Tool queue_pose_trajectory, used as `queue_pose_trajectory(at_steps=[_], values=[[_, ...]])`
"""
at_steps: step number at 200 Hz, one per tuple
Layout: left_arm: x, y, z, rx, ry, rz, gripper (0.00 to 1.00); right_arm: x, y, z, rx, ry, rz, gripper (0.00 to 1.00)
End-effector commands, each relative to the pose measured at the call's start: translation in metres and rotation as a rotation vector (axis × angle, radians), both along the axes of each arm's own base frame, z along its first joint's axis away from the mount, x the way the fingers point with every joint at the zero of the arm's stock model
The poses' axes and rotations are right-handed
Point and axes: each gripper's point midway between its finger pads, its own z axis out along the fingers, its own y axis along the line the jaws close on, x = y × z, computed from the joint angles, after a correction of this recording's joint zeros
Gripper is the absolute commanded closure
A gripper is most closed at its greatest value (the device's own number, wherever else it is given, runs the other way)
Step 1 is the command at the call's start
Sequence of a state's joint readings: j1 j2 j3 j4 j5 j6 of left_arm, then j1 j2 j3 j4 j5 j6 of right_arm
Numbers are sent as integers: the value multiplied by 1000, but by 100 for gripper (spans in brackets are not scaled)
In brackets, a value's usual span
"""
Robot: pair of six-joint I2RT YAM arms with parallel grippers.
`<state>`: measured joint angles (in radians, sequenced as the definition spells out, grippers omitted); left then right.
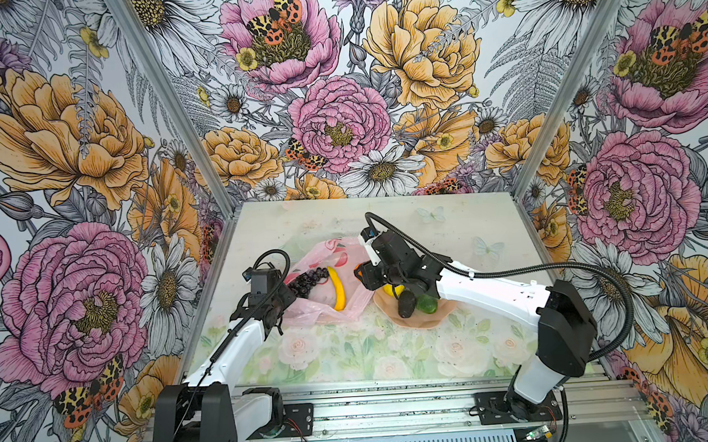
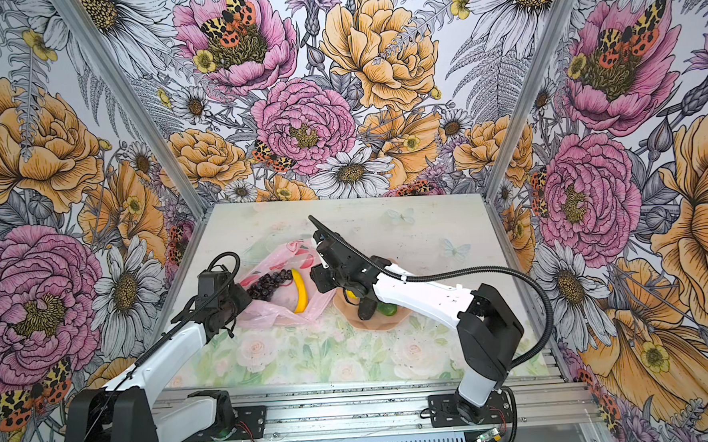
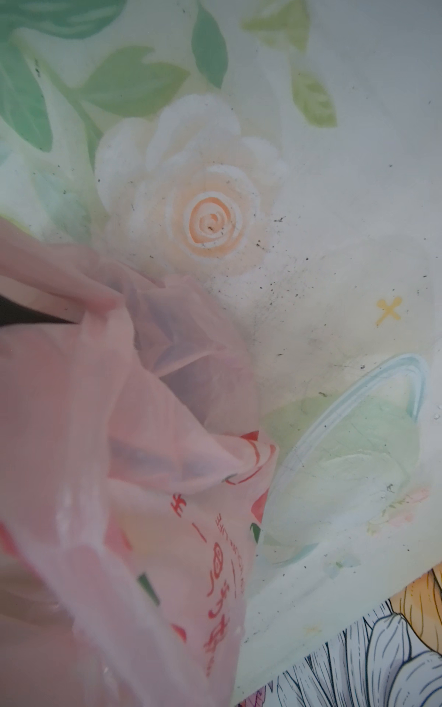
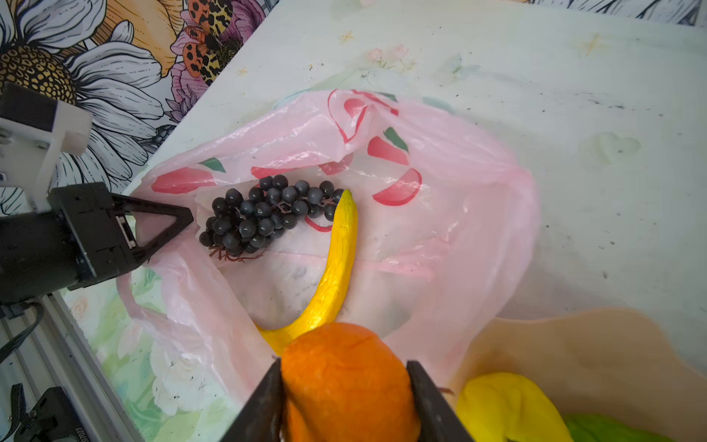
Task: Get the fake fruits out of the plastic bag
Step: 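Lift the orange out of the bag toward the bowl with the right gripper, then lower the orange into the bowl beside the yellow fruit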
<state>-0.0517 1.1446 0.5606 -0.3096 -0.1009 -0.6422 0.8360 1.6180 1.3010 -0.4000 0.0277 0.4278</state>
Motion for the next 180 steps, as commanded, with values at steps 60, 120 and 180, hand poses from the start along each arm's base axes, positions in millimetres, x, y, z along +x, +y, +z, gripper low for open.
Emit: queue_pose_trajectory(at_steps=[60,120,180], values=[[-2,7,-4,59,-42,-19,100,-25,-100,-9,-209,2,-199,54],[-1,5,-7,53,-39,-30,100,-43,-125,-48,-341,73,-243,55],[-1,4,-8,51,-39,-31,100,-40,-128,-71,-491,73,-252,56]])
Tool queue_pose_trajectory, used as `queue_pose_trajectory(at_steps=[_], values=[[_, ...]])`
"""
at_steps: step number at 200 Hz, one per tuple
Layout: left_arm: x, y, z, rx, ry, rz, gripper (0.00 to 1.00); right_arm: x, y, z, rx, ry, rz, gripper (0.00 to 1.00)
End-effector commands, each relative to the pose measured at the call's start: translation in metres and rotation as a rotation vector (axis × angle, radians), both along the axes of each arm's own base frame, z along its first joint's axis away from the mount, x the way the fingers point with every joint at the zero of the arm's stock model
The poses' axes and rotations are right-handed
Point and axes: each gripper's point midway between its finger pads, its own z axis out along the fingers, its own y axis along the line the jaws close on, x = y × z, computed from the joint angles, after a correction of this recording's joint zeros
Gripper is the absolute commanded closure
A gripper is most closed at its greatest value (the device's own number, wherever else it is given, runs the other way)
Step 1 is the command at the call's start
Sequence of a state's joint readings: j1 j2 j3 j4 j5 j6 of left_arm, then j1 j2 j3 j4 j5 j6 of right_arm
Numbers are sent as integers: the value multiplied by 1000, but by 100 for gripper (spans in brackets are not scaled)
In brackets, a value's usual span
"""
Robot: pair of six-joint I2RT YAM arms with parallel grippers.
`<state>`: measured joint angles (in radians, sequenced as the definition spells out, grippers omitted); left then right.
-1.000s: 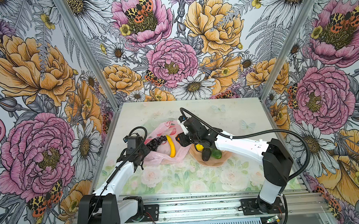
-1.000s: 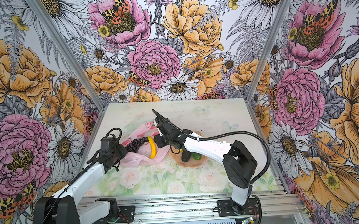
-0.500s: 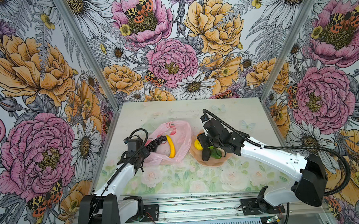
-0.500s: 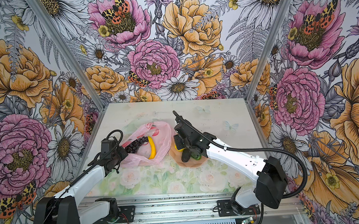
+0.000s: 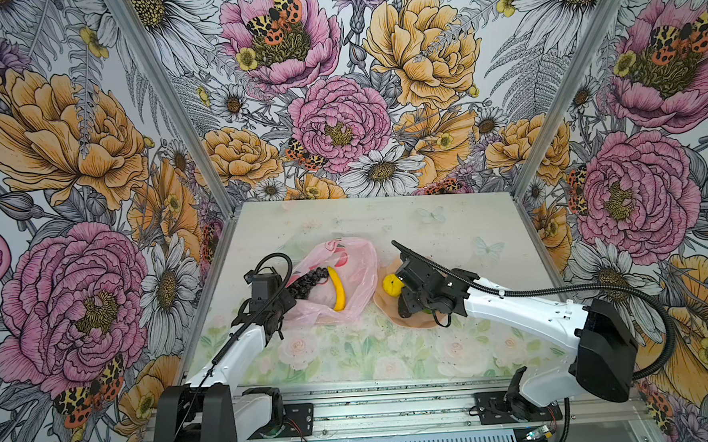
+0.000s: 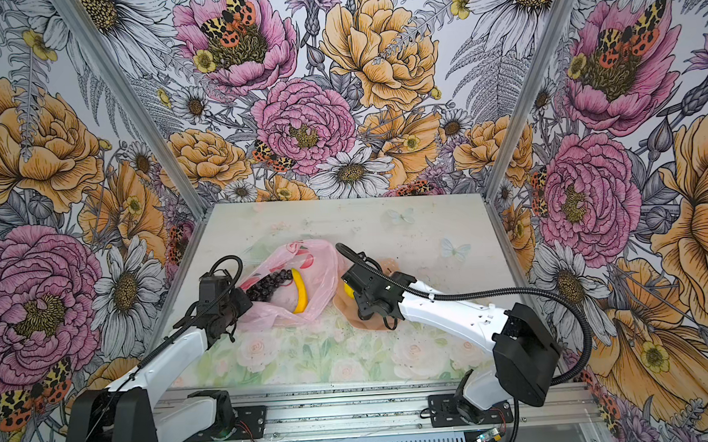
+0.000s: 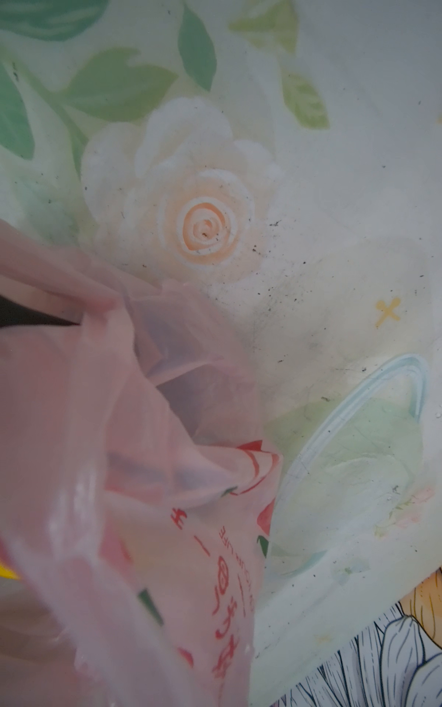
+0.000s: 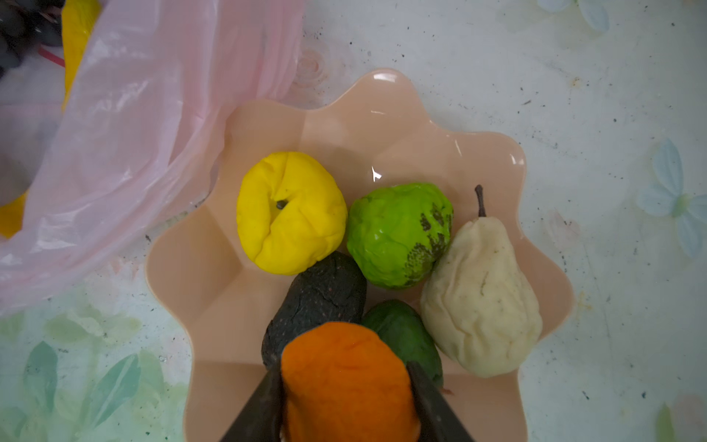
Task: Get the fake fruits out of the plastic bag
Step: 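Lower the orange into the bowl beside the yellow fruit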
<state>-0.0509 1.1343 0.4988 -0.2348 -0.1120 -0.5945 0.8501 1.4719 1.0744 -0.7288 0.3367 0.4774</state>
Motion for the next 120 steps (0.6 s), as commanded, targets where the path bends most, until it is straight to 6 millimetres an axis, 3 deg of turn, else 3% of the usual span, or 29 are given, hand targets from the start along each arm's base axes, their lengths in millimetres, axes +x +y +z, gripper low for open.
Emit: queue_pose_trajectory(at_steps=[1,120], values=[[2,2,1,12,-18,-4,100,8,-5,2,-55,-30,-30,56],[1,1,2,7,-23,-9,100,29,-1,-17,-189,-40,-22,54]])
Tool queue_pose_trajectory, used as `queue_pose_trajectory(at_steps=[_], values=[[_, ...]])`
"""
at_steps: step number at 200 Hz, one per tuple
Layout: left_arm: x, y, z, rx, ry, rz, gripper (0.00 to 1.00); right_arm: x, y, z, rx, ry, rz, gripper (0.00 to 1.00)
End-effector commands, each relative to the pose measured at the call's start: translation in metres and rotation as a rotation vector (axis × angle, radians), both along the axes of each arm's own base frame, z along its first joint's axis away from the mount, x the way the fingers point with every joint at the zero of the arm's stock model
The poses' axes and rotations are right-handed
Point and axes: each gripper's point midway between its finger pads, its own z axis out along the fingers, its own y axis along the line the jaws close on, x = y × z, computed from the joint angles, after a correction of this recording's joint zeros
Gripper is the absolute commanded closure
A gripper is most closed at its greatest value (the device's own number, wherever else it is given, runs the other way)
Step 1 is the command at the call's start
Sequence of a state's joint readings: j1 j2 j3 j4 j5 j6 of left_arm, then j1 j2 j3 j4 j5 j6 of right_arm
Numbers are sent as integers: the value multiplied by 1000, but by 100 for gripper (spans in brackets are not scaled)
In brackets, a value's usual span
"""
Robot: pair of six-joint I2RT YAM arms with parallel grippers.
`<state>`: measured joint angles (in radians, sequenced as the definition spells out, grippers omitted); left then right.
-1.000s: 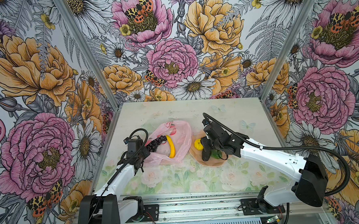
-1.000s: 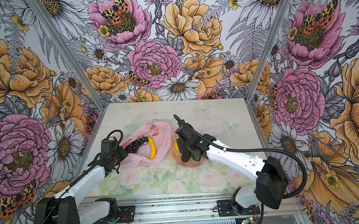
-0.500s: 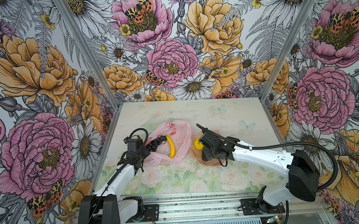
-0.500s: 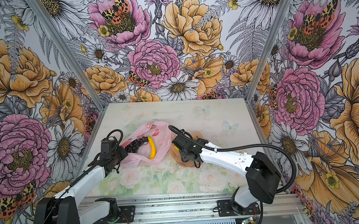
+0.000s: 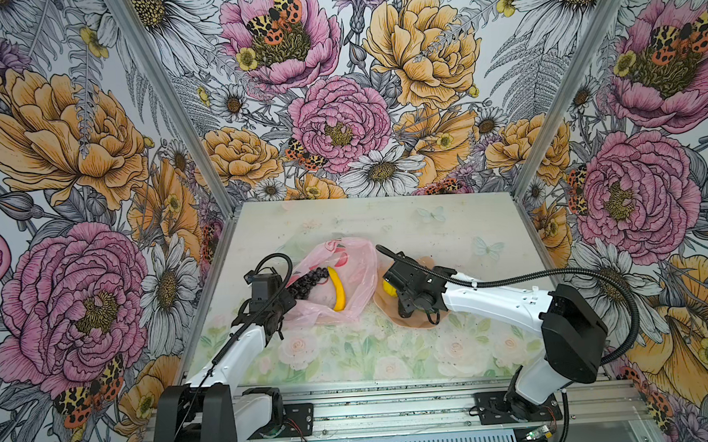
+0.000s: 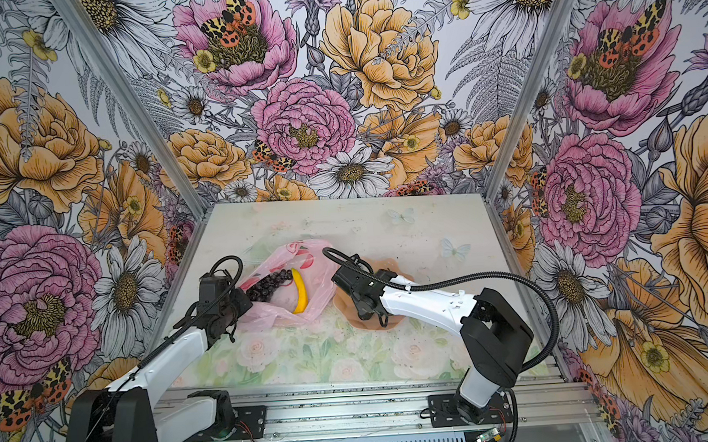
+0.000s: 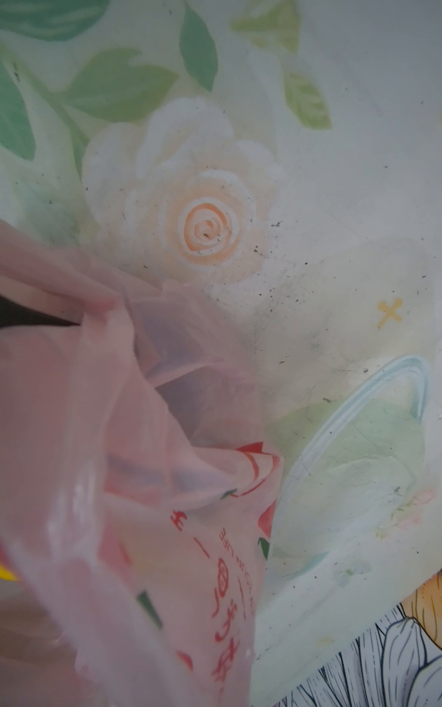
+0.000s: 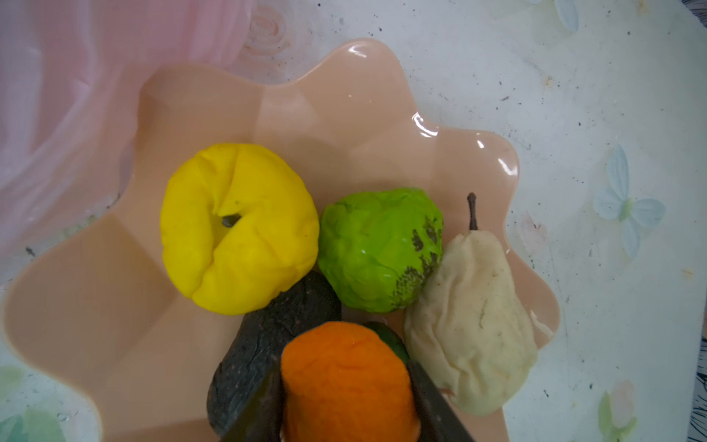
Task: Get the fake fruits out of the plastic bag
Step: 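Lower the orange into the bowl beside the yellow fruit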
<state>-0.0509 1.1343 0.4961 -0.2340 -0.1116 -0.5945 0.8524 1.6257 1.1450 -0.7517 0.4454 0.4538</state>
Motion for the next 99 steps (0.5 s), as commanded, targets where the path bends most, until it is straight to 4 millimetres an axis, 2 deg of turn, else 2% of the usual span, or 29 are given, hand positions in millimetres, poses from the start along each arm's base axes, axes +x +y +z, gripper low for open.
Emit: queue_pose_trajectory(at_steps=[1,60,99], values=[[2,1,3,6,-26,-9,100,9,2,6,-31,-34,0,54],[2,0,2,5,-23,-10,100,11,-2,-6,-78,-25,-3,51],[2,1,3,6,-24,-9,100,12,-1,-4,-73,-23,3,41]])
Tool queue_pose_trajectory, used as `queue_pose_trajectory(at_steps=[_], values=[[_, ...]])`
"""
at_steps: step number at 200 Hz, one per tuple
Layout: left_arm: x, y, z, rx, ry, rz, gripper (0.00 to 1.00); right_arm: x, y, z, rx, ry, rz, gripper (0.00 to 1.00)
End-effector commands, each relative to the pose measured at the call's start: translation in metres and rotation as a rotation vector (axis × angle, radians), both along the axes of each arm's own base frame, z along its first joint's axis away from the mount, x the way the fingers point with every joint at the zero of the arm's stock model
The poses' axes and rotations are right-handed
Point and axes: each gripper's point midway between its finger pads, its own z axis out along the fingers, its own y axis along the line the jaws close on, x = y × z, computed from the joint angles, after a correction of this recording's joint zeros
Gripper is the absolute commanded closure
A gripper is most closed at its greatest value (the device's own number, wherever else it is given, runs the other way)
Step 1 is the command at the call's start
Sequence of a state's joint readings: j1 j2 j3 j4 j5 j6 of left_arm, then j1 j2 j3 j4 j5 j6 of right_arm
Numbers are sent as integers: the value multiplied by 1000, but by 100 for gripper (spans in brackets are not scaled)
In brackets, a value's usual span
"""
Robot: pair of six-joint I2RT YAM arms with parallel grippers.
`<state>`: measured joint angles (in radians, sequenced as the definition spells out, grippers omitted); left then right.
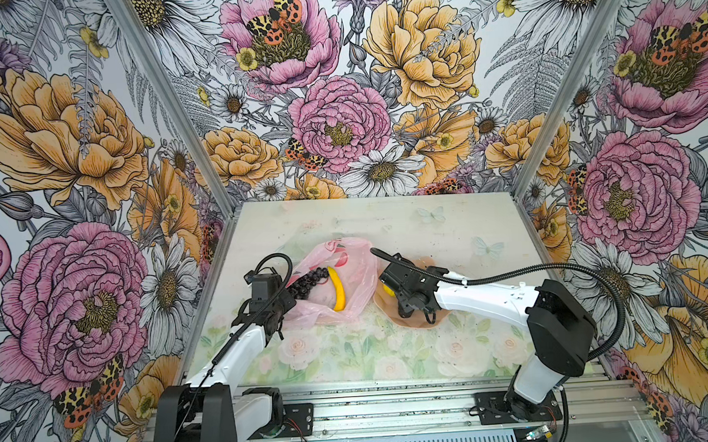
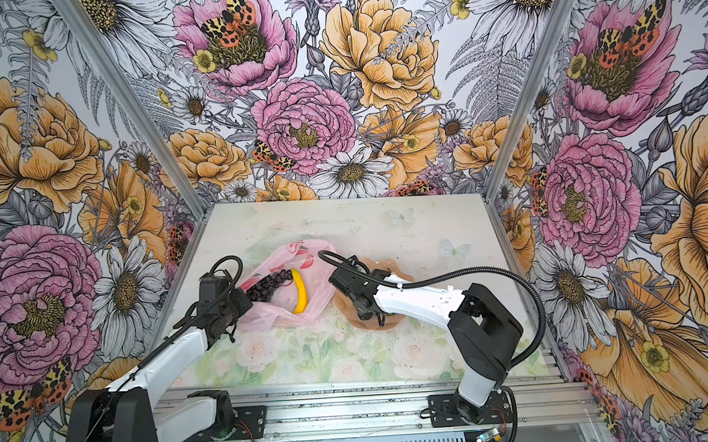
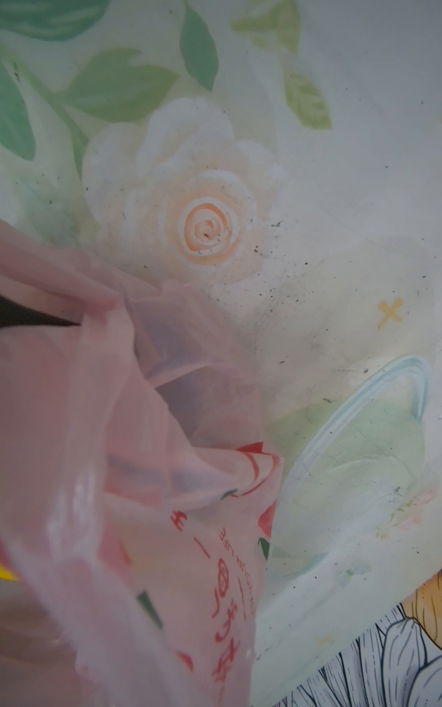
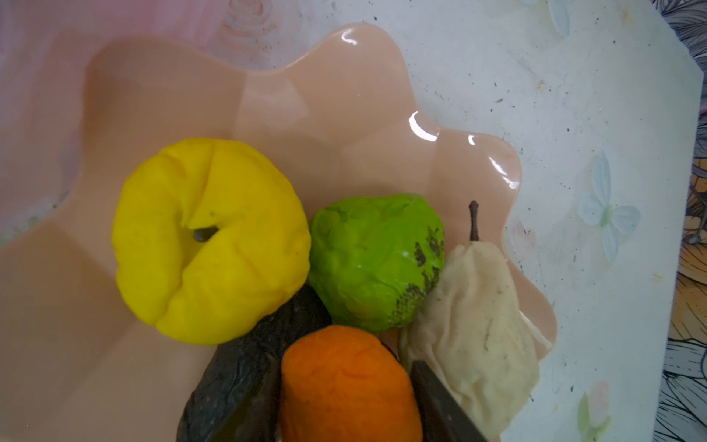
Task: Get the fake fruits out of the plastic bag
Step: 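Lower the orange into the bowl beside the yellow fruit, then move the open right gripper into the bag and grasp the yellow banana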
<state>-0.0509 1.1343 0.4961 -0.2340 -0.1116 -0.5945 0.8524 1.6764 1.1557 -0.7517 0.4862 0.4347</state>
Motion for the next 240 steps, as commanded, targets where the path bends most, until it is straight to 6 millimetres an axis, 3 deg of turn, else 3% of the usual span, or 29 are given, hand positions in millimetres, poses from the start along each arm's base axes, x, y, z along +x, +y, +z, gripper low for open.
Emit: queue_pose_trajectory(at_steps=[1,25,84,107,147,167,194,219,240], values=[[2,1,3,7,-23,-8,100,6,2,7,-7,-23,0,40],[2,1,2,6,-23,-9,100,6,4,12,15,-25,5,36],[4,-1,1,-2,-21,-17,100,7,7,34,128,-24,-3,14],[6,-5,0,-7,-16,-31,100,8,7,51,178,-51,-12,10],[6,-11,3,-5,-17,-48,100,9,22,78,295,-67,-6,13],[5,-15,5,-3,-21,-55,100,12,42,93,378,-81,7,16],[2,-32,6,-39,-20,-82,100,24,85,105,512,-74,41,19],[-3,-48,3,-43,-4,-108,100,34,136,104,591,-48,97,22],[-8,-50,-2,-35,12,-107,100,40,173,87,591,-1,142,24]])
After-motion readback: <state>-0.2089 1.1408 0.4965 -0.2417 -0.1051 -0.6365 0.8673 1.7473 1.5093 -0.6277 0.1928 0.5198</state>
